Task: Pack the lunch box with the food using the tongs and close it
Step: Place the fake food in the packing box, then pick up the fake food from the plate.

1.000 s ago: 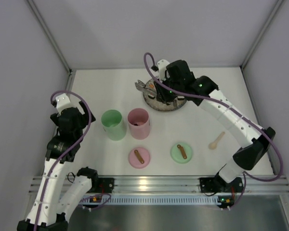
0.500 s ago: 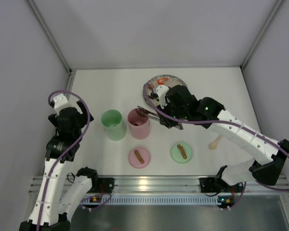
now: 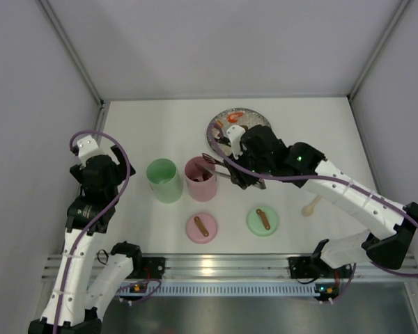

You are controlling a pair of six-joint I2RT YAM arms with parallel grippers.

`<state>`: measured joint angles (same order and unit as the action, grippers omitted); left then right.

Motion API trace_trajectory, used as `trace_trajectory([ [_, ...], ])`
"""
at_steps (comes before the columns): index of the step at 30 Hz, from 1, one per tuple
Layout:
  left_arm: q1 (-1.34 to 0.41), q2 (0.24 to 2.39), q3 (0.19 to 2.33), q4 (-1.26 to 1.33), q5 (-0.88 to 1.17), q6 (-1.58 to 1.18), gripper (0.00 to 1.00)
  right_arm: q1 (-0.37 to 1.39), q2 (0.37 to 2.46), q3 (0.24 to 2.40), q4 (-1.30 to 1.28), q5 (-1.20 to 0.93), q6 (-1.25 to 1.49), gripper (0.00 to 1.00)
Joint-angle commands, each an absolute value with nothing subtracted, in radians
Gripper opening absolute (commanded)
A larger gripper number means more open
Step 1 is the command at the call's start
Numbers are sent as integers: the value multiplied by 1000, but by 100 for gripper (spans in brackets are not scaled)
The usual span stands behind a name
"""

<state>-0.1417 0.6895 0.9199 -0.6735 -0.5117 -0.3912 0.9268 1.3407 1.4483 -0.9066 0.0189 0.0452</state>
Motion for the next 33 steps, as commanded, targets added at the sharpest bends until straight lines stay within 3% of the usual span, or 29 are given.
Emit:
trace_trajectory([
  [1,-135,683,933,-637,-502,-385,99,937,1315,1537,-842,52,48,41],
  [10,-135,689,934,-637,-488,-387,99,717,1298,1566,-764,83,103,41],
  [18,-137,692,934,-635,-483,-387,99,474,1466,1582,-747,111,161,40],
  [33,-141,670,930,-637,-488,-383,99,416,1761,1669,-690,106,167,40],
])
